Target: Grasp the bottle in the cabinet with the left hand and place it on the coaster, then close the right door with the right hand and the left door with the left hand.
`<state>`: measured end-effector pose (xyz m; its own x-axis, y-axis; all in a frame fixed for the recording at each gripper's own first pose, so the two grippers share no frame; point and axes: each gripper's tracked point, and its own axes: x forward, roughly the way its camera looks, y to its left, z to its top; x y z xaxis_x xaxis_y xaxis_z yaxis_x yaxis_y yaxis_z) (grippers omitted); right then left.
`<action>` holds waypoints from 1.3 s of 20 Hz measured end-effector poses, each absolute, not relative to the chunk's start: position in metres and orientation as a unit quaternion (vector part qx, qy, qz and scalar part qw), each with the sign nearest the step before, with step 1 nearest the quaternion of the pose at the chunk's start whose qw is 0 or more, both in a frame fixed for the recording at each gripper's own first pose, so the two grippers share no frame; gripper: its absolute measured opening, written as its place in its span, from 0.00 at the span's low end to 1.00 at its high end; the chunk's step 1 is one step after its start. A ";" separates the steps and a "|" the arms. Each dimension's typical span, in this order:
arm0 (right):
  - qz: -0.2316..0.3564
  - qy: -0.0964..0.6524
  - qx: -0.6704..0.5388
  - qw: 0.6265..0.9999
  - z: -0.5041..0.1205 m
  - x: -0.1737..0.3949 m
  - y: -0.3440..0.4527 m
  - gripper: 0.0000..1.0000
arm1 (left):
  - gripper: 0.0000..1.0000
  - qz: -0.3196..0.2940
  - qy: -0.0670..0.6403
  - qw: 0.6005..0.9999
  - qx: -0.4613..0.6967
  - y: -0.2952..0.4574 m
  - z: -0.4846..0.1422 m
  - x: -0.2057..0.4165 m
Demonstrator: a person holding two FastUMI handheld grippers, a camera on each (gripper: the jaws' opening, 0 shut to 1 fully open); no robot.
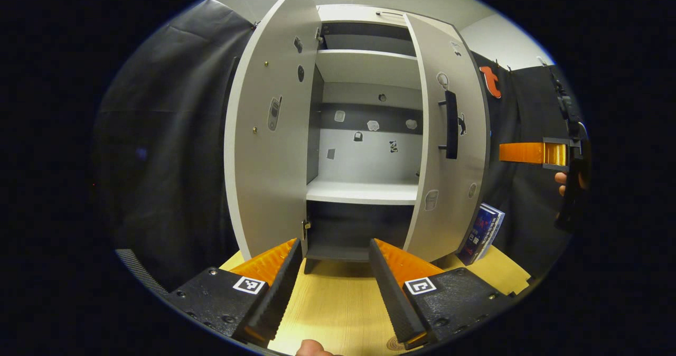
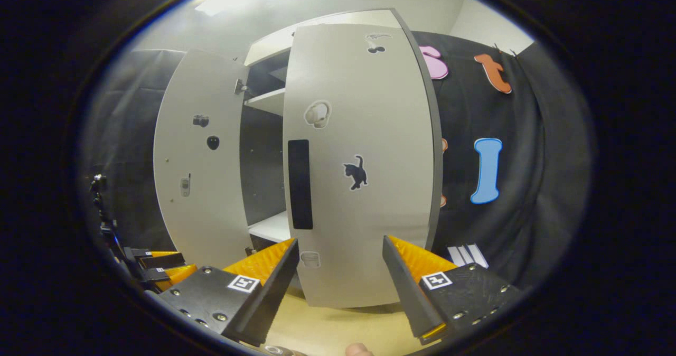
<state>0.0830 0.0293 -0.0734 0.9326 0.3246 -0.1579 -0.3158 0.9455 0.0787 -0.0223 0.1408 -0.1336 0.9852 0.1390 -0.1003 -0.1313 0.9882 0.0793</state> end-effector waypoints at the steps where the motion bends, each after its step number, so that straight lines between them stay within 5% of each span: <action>1: 0.163 0.085 0.025 0.983 -0.074 0.082 0.030 0.96 | 0.81 0.069 0.053 0.996 0.037 0.141 -0.133 -0.023; 12: 0.163 0.091 0.006 0.982 -0.079 0.081 0.032 0.96 | 0.81 0.103 0.062 0.991 0.051 0.169 -0.138 -0.038; 26: 0.148 0.105 -0.017 0.983 -0.096 0.072 0.031 0.96 | 0.81 0.225 0.039 0.970 0.085 0.282 -0.100 -0.063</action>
